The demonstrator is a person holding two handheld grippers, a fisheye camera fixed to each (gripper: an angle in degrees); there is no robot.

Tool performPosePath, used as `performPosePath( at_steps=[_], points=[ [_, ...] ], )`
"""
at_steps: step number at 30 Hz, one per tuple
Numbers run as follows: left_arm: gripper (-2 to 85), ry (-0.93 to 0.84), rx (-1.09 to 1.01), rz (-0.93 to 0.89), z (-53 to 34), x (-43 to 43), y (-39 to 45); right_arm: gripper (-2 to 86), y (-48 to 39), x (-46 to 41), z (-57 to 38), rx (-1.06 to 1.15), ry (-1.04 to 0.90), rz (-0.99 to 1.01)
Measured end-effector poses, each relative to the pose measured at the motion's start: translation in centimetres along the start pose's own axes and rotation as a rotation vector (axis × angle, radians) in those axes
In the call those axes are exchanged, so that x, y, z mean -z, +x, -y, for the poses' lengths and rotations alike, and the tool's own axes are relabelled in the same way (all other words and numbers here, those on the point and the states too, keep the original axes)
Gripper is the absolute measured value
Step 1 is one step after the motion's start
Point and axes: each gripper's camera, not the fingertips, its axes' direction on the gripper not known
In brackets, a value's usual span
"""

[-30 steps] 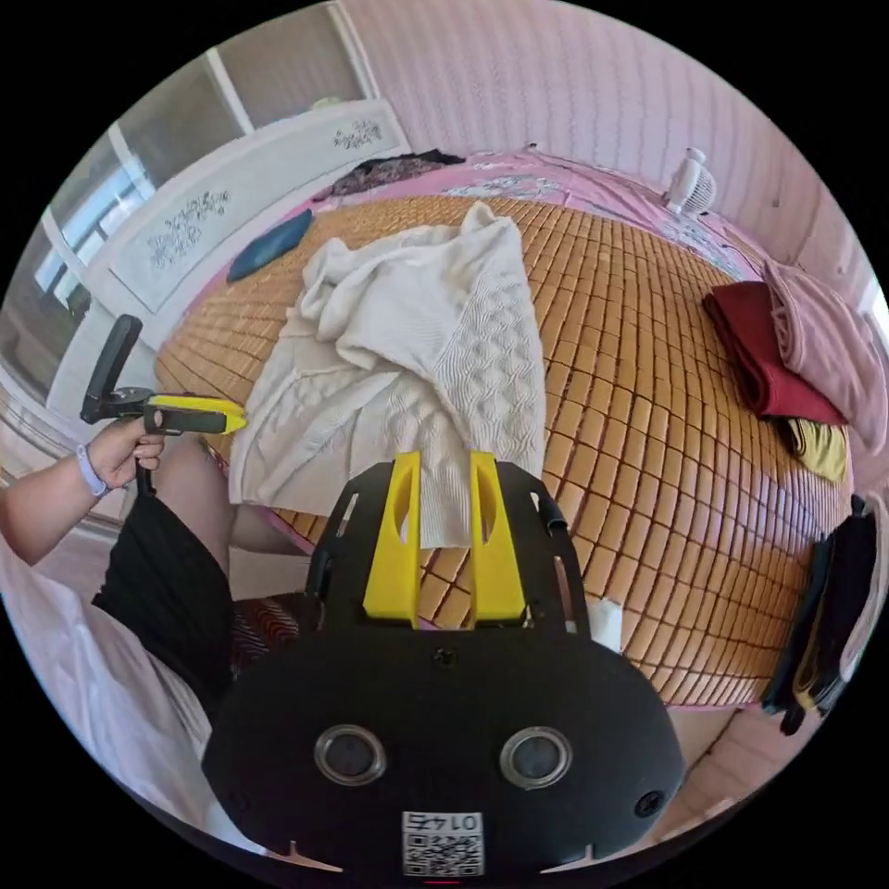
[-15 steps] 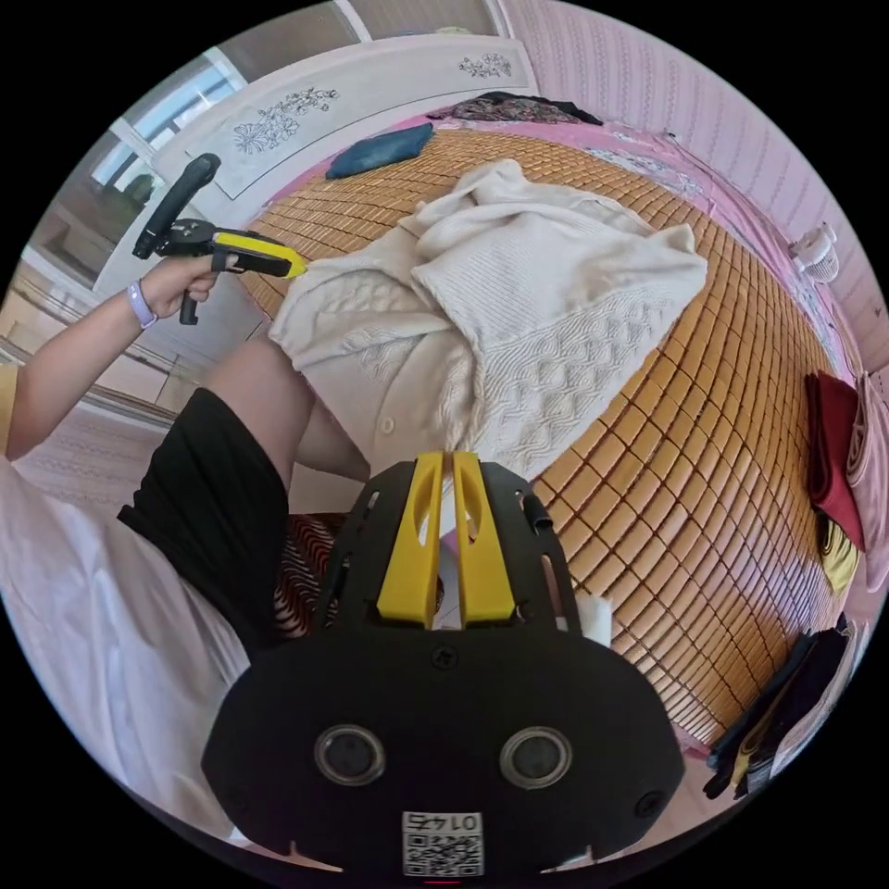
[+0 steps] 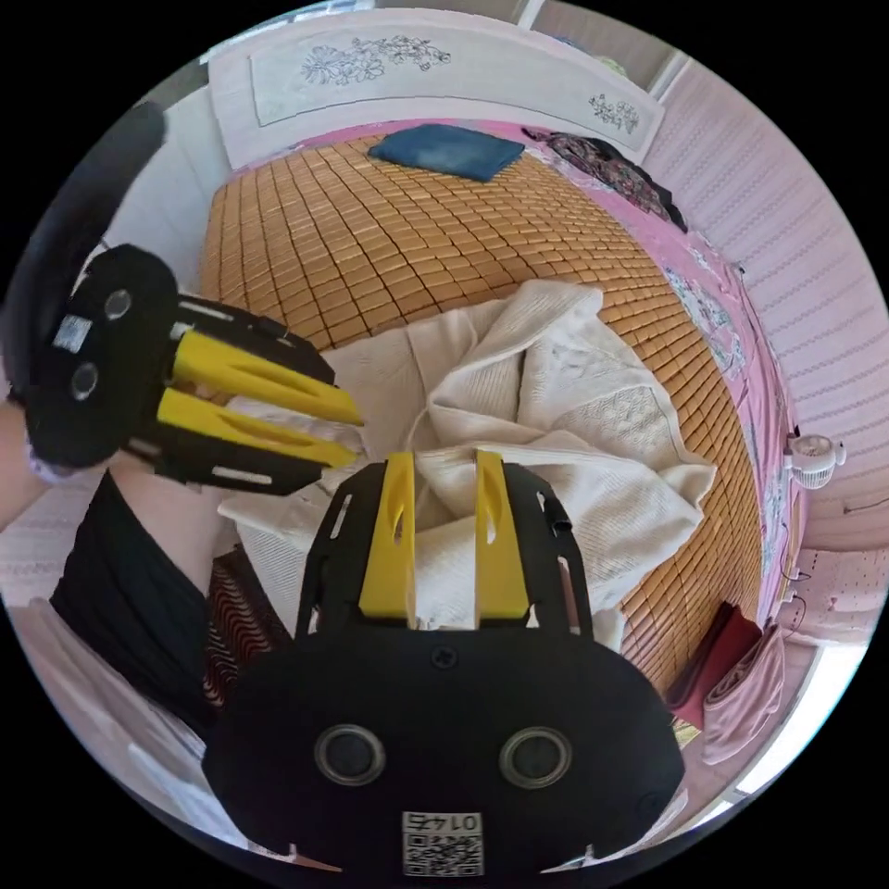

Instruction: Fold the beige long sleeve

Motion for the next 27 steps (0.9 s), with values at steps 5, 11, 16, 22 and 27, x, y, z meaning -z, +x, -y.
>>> performPosePath(
  at_steps=[5, 11, 16, 22, 27],
  points=[
    [6.1, -0.125, 0.029, 0.059, -0.9, -4.1, -1.2, 5.1, 2.7, -2.8, 0.0, -0.099, -0.048, 0.074],
    [5.2, -0.076, -0.014, 0.089, -4.6, -4.5, -0.6, 2.1, 8.2, 5.7, -8.5, -0.235, 0.218, 0.214],
    [5.4, -0.049, 0.029, 0.043, -8.3, -4.9, -1.8, 1.8, 13.7, 13.5, -29.4, -0.714, 0.521, 0.176],
    [5.7, 0.018, -0.024, 0.011, -10.8, -2.7, 0.7, 4.0, 14.0, 9.6, -46.3, -1.142, 0.255, 0.108],
    [6.5, 0.089, -0.161, -0.042, -10.3, -4.3, 6.6, 7.0, 10.9, 9.8, -46.8, -1.111, 0.317, 0.042]
  ],
)
